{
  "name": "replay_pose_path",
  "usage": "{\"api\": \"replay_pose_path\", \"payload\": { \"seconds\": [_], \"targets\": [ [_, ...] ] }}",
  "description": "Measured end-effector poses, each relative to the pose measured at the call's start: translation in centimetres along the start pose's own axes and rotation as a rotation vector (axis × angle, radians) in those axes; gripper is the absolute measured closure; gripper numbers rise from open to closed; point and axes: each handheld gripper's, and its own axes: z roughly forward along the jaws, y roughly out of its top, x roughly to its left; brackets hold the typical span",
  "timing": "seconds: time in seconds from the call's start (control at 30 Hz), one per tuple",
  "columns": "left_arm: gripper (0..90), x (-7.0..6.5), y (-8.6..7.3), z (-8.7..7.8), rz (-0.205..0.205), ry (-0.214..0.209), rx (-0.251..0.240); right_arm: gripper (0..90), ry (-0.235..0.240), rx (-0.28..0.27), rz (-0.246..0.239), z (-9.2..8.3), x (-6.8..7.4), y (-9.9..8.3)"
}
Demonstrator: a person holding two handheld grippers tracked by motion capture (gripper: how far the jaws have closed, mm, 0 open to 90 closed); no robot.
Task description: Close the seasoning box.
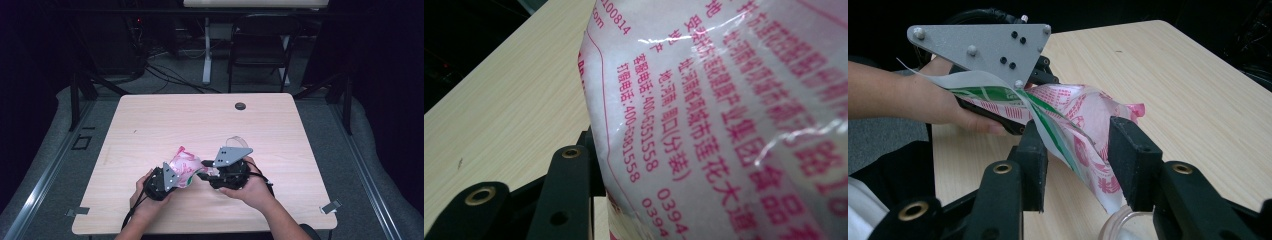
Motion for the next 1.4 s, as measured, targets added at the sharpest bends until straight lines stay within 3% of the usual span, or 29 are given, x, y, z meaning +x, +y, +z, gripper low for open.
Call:
{"api": "replay_pose_path", "payload": {
  "seconds": [0.2,0.73,1.0,1.13,1.23,1.4],
  "targets": [
    [60.7,-0.1,0.1,-0.2,0.015,0.018,-0.005,60.7,0.016,0.001,-0.013,0.1,0.2,0.0],
    [60.8,0.9,-0.2,-0.7,0.007,0.089,-0.016,63.2,0.060,-0.048,0.053,-2.1,-0.9,0.4],
    [60.9,0.7,0.1,-0.9,0.042,0.109,-0.020,67.4,0.010,-0.070,0.089,-2.8,-1.5,0.4],
    [60.8,0.4,0.6,-1.2,0.066,0.127,-0.030,67.8,-0.018,-0.051,0.108,-2.3,-1.8,0.5],
    [60.8,0.3,1.2,-1.1,0.101,0.145,-0.032,68.1,-0.015,-0.047,0.120,-2.1,-2.0,1.0],
    [60.9,0.3,1.6,-0.9,0.123,0.150,-0.028,69.2,-0.022,-0.033,0.135,-1.1,-2.5,1.7]
  ]
}}
